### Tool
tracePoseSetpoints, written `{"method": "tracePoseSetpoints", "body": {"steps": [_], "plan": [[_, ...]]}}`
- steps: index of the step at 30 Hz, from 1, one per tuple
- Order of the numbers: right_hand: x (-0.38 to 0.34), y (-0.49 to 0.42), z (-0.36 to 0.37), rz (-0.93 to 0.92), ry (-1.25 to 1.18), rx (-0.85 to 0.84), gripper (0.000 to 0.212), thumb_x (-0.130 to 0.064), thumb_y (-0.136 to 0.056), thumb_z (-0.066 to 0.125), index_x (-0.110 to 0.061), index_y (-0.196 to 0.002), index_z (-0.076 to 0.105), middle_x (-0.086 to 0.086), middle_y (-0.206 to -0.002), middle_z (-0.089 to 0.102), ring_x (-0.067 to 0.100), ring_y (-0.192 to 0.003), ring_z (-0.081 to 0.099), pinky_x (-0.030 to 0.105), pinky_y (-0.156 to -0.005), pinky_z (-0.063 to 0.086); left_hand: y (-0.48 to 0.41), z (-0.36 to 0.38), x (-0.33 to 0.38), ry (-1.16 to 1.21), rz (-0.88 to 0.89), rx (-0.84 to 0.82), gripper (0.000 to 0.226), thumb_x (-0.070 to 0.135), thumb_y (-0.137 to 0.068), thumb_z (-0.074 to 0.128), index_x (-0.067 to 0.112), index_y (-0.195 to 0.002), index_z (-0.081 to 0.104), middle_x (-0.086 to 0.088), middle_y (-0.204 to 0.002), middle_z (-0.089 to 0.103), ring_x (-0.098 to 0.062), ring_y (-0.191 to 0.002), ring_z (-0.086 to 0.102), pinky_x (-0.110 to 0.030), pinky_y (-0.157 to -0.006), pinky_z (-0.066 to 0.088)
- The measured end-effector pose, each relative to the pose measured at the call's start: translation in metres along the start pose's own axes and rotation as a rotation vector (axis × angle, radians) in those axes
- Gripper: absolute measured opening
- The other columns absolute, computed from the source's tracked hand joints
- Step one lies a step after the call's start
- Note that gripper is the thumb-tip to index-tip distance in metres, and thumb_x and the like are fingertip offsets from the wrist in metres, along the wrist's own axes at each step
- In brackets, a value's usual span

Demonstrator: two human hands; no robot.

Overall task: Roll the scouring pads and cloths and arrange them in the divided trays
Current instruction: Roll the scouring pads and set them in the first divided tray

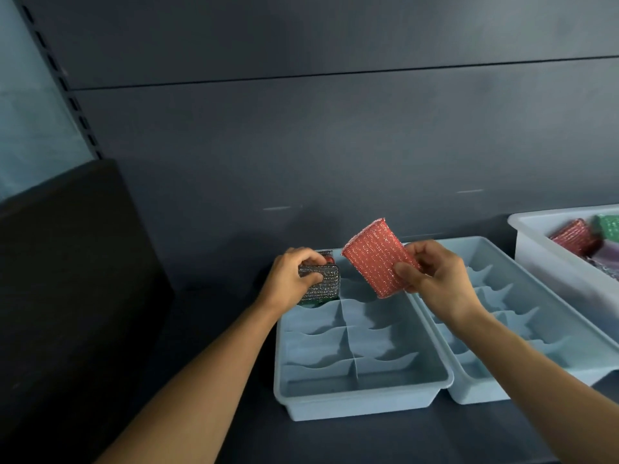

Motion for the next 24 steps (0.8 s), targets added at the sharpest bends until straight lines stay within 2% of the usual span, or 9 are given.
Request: {"method": "tracePoseSetpoints", "body": {"steps": [4, 7, 10, 13, 14, 16, 18, 21, 24], "plan": [[0.005, -0.004, 0.006, -0.016, 0.001, -0.013, 0.017, -0.002, -0.083, 0.071, -0.017, -0.085, 0.062, 0.007, -0.083, 0.071, 0.03, -0.079, 0.066, 0.051, -0.08, 0.055, 0.002, -0.003, -0.012, -0.168, 0.095, -0.064, 0.024, 0.014, -0.077, 0.08, 0.016, -0.1, 0.071, 0.011, -0.095, 0.059, -0.011, -0.098, 0.051, -0.028, -0.09, 0.042], [0.008, -0.008, 0.012, -0.016, -0.005, -0.031, 0.017, -0.002, -0.082, 0.072, -0.017, -0.085, 0.063, 0.007, -0.082, 0.071, 0.036, -0.083, 0.066, 0.055, -0.081, 0.053, 0.0, -0.015, -0.02, -0.283, 0.135, -0.083, 0.026, 0.025, -0.079, 0.079, 0.024, -0.105, 0.074, 0.009, -0.099, 0.06, -0.013, -0.1, 0.051, -0.031, -0.089, 0.039], [0.009, -0.012, 0.021, -0.024, -0.046, -0.061, 0.017, -0.003, -0.081, 0.073, -0.017, -0.084, 0.064, 0.007, -0.083, 0.071, 0.036, -0.083, 0.066, 0.053, -0.083, 0.054, -0.001, -0.023, -0.024, -0.288, 0.096, -0.114, 0.025, 0.02, -0.08, 0.079, 0.024, -0.103, 0.076, 0.012, -0.094, 0.062, -0.013, -0.096, 0.058, -0.034, -0.089, 0.046], [0.003, -0.013, 0.036, -0.064, -0.05, -0.135, 0.018, -0.002, -0.08, 0.074, -0.017, -0.08, 0.064, -0.005, -0.075, 0.069, 0.012, -0.07, 0.062, 0.031, -0.072, 0.052, -0.001, -0.021, -0.026, -0.288, 0.077, -0.194, 0.021, 0.013, -0.081, 0.077, 0.02, -0.102, 0.077, 0.009, -0.094, 0.066, -0.013, -0.093, 0.062, -0.032, -0.088, 0.049], [0.001, -0.014, 0.043, -0.077, -0.045, -0.164, 0.02, 0.0, -0.079, 0.074, -0.017, -0.079, 0.064, -0.003, -0.074, 0.068, 0.011, -0.07, 0.061, 0.028, -0.07, 0.05, -0.001, -0.021, -0.027, -0.241, 0.058, -0.186, 0.021, 0.009, -0.083, 0.074, 0.017, -0.102, 0.077, 0.007, -0.095, 0.066, -0.015, -0.094, 0.064, -0.031, -0.087, 0.05], [-0.001, -0.018, 0.056, -0.103, -0.016, -0.21, 0.024, 0.002, -0.077, 0.076, -0.019, -0.077, 0.065, 0.003, -0.077, 0.069, 0.016, -0.073, 0.061, 0.031, -0.073, 0.051, 0.001, -0.026, -0.03, -0.041, -0.022, -0.084, 0.022, 0.001, -0.087, 0.066, 0.013, -0.103, 0.076, 0.008, -0.093, 0.067, -0.015, -0.093, 0.065, -0.029, -0.084, 0.051], [0.001, -0.023, 0.067, -0.119, 0.026, -0.249, 0.027, 0.001, -0.075, 0.077, -0.023, -0.075, 0.066, -0.001, -0.075, 0.069, 0.012, -0.072, 0.062, 0.03, -0.076, 0.051, 0.005, -0.033, -0.034, 0.122, -0.106, 0.035, 0.024, 0.001, -0.092, 0.061, 0.016, -0.106, 0.074, 0.007, -0.1, 0.07, -0.009, -0.096, 0.066, -0.025, -0.085, 0.052], [0.006, -0.025, 0.08, -0.119, 0.153, -0.315, 0.023, -0.003, -0.077, 0.077, -0.024, -0.076, 0.065, -0.007, -0.072, 0.065, -0.001, -0.063, 0.054, 0.019, -0.069, 0.047, 0.015, -0.038, -0.038, 0.062, -0.116, 0.01, 0.025, 0.001, -0.092, 0.062, 0.017, -0.107, 0.074, 0.009, -0.1, 0.069, -0.002, -0.093, 0.064, -0.014, -0.08, 0.048], [0.011, -0.025, 0.084, -0.198, 0.337, -0.363, 0.015, -0.01, -0.079, 0.075, -0.022, -0.081, 0.066, -0.004, -0.077, 0.065, 0.007, -0.068, 0.055, 0.028, -0.072, 0.049, 0.013, -0.041, -0.034, -0.09, -0.06, -0.078, 0.019, 0.005, -0.088, 0.068, 0.013, -0.103, 0.075, 0.01, -0.091, 0.061, -0.005, -0.084, 0.061, -0.013, -0.073, 0.044]]}}
Point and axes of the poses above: each hand's wrist, its own y-axis away from the middle knuckle, its own z-axis out of the palm, x = y × z, the point moved 1 cm from there along -y, towards the middle knuckle
